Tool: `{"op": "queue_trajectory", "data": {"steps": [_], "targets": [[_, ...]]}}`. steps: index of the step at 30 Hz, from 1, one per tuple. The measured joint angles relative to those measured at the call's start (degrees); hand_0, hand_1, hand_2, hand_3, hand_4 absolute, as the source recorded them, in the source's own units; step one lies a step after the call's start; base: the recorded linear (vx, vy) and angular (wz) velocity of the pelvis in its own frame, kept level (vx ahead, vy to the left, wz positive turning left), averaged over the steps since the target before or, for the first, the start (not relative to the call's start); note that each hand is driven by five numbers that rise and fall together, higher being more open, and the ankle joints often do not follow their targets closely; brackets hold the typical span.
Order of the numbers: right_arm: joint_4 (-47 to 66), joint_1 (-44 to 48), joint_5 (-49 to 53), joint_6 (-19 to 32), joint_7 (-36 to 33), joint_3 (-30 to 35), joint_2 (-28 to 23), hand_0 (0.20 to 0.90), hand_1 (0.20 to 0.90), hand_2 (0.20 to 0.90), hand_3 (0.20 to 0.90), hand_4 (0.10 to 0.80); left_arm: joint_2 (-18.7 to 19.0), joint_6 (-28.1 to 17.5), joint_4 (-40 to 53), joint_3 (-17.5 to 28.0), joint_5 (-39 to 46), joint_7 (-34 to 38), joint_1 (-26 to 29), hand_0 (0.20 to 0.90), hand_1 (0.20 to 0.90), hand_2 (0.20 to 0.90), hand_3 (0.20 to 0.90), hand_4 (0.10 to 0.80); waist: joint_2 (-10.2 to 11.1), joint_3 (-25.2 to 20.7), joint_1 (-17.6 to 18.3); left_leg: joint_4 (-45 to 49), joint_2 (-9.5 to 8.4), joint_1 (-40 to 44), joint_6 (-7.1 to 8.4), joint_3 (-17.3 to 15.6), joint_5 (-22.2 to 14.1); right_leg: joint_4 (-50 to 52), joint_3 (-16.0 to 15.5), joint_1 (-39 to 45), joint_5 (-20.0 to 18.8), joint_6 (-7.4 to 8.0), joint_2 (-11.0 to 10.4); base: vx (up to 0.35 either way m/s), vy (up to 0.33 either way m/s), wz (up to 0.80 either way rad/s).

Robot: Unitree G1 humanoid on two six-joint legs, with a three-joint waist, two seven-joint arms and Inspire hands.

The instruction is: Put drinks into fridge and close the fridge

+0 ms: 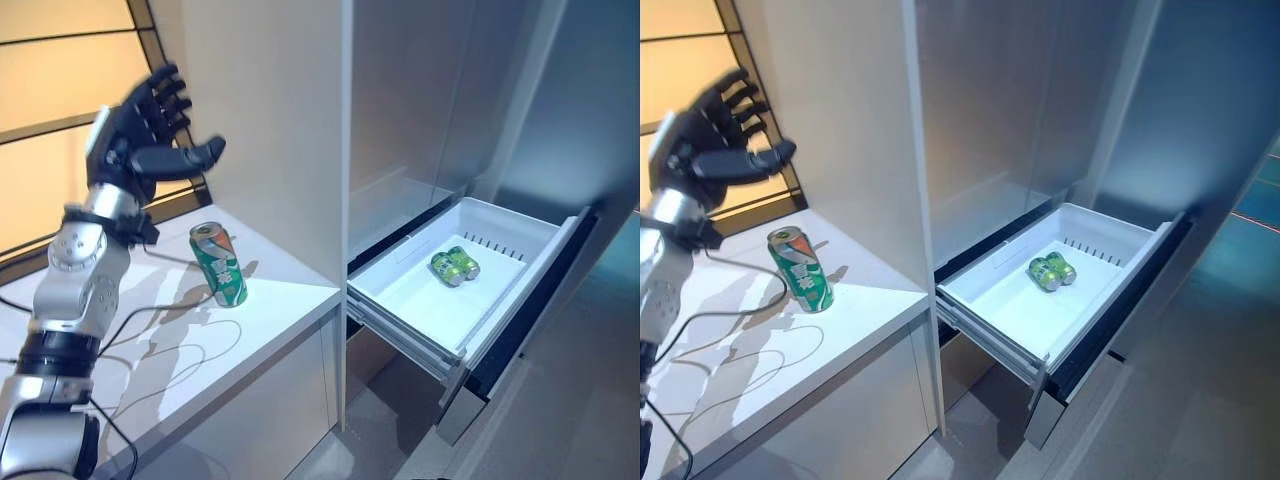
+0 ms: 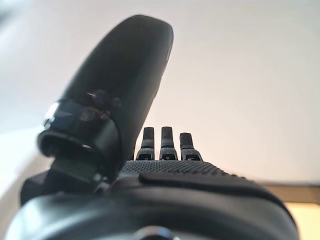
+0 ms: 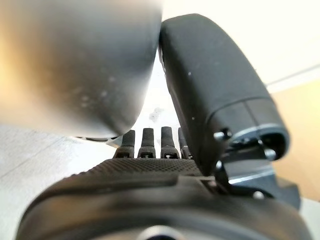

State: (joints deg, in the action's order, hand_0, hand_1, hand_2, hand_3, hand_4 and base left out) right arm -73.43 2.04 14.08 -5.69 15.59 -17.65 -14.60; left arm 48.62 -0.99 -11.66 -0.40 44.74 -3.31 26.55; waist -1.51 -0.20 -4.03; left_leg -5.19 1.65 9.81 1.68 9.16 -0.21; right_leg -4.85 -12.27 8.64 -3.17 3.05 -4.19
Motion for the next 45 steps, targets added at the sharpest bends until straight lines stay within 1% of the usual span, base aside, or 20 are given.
{"op": "queue_trajectory", "data": {"steps": [2,3,6,9,13,27,32,35,41,45], "targets": [[0.1,-0.1,0.1,0.0,0.0,0.8,0.3,0.900,0.900,0.900,0.900,0.800,-2.3,1.4,1.5,1.4,0.5,0.0,-4.0,0.900,0.900,0.900,0.900,0.800,0.8,0.8,-1.0,0.0,-0.02,-0.3,0.00,0.5,0.1,0.0,-0.2,0.0,0.2,0.06,-0.1,-0.042,-0.012,0.27],[0.1,-0.3,0.1,0.0,0.0,1.1,0.5,0.900,0.900,0.900,0.900,0.800,-4.0,1.7,1.8,2.1,0.7,0.1,-5.8,0.900,0.900,0.900,0.900,0.800,0.9,0.9,-1.6,0.0,-0.23,-0.7,0.30,1.2,0.5,0.0,-0.2,0.0,0.3,0.16,-0.2,-0.030,-0.006,0.28],[0.2,-0.3,0.2,0.0,0.0,1.5,0.8,0.900,0.900,0.900,0.900,0.800,-6.3,2.3,1.8,2.7,0.7,0.1,-8.8,0.900,0.900,0.900,0.900,0.800,1.5,1.8,-2.2,0.2,-0.63,-1.1,0.21,2.8,1.1,0.0,-0.3,0.2,0.7,0.46,-0.5,-0.001,-0.006,0.28],[0.2,-0.2,0.1,-0.1,0.0,1.6,0.8,0.900,0.900,0.900,0.900,0.800,-8.5,2.8,1.8,4.2,1.9,0.1,-10.3,0.900,0.900,0.900,0.900,0.800,1.4,2.0,-2.7,0.0,-0.93,-1.0,0.11,3.1,1.2,-0.3,-0.3,0.5,0.9,0.75,-0.8,-0.011,0.002,0.10],[0.6,-0.4,0.2,-0.2,0.0,1.8,1.0,0.900,0.900,0.900,0.900,0.800,-10.0,2.8,1.8,5.7,1.9,0.0,-10.5,0.900,0.900,0.900,0.900,0.800,1.1,2.1,-2.8,0.0,-1.03,-0.9,0.07,3.1,1.2,-0.3,-0.3,0.6,0.9,0.87,-0.9,0.000,0.000,0.00],[1.4,-0.5,0.1,-0.7,-0.1,1.9,0.9,0.900,0.900,0.900,0.900,0.800,-10.1,2.7,1.8,5.6,2.0,-5.1,-10.6,0.900,0.900,0.900,0.900,0.800,1.2,2.4,-2.0,0.0,-1.11,-0.9,-0.04,3.0,1.1,-0.3,-0.3,0.6,0.9,0.93,-1.1,0.002,0.001,0.00],[1.5,-0.5,0.1,-0.6,-0.1,2.1,0.9,0.900,0.900,0.900,0.900,0.800,-10.8,1.4,1.8,5.6,2.7,-6.8,-10.6,0.900,0.900,0.900,0.900,0.800,1.1,2.5,-1.6,0.0,-1.12,-0.9,-0.06,2.9,1.1,0.0,-0.2,0.6,0.9,0.93,-1.1,0.000,0.000,0.00],[1.5,-0.4,0.1,-0.6,-0.1,2.4,0.9,0.900,0.900,0.900,0.900,0.800,-11.8,0.0,1.8,5.6,2.8,-6.7,-10.6,0.900,0.900,0.900,0.900,0.800,1.1,2.5,-1.2,0.0,-1.12,-0.9,-0.07,2.9,1.1,0.0,-0.1,0.6,0.9,0.94,-1.1,0.000,0.000,0.00],[2.0,-0.4,0.1,-0.4,-0.1,2.4,0.9,0.900,0.900,0.900,0.900,0.800,-12.1,-3.1,1.9,5.6,2.8,-3.8,-10.6,0.900,0.900,0.900,0.900,0.800,0.8,2.6,0.2,0.0,-1.05,-0.8,-0.10,2.8,1.2,0.0,0.0,0.7,0.8,0.94,-1.0,0.007,-0.001,0.00],[2.1,-0.4,0.1,-0.4,-0.1,2.3,0.9,0.900,0.900,0.900,0.900,0.800,-12.2,-4.2,2.1,5.6,2.8,-3.4,-10.6,0.900,0.900,0.900,0.900,0.800,0.9,2.6,0.4,0.0,-1.06,-0.8,-0.14,2.8,1.2,0.0,0.0,0.7,0.8,0.93,-1.1,0.023,-0.002,0.00]]}}
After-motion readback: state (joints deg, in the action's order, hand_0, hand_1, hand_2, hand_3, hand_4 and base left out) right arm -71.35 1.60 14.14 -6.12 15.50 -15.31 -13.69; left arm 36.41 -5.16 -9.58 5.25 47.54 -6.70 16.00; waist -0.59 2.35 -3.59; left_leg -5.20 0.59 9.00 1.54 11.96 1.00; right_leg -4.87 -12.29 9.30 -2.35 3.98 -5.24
